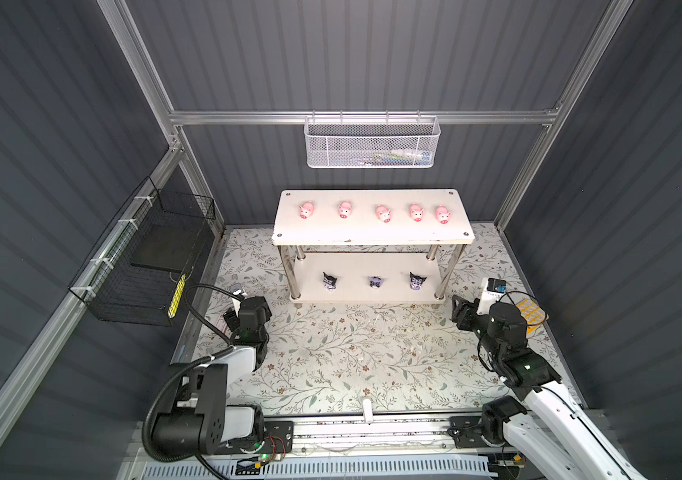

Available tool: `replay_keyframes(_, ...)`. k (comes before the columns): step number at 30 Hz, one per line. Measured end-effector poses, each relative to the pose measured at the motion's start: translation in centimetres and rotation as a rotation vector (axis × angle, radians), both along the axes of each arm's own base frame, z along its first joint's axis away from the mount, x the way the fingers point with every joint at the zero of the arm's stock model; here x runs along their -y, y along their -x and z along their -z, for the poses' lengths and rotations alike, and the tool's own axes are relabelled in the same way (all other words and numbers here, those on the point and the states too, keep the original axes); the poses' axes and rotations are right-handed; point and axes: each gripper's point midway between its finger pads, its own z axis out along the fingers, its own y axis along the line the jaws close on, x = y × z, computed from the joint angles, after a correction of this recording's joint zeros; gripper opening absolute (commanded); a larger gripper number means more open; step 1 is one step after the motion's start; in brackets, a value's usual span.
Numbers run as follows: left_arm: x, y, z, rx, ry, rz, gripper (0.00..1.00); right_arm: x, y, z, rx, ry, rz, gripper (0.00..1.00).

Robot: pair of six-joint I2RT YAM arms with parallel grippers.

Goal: Place and organize the plastic toys onto the shelf

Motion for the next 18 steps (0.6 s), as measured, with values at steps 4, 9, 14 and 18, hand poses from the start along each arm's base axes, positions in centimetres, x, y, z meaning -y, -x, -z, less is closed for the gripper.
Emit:
replay_keyframes(4,1.1,-1.4,2.1,-0.037,-0.012,0.084,0.84,0.8,-0.5,-0.1,0.008,0.011,0.039,0.68)
replay_keyframes(9,1.9,-3.2,2.8,-0.032,-0.019,0.144,0.84,2.2,-1.8,0.4,0.023,0.040,0.115,0.69)
replay_keyframes(14,2.7,-4.5,3.6,-0.035,-0.023,0.197,0.86,4.5,-3.7,0.3,0.054,0.074,0.214,0.71)
replay_keyframes(18,3.0,-4.7,3.4,-0.031,-0.030,0.218,1.00,7.3,-5.4,1.2,0.071,0.105,0.314,0.72)
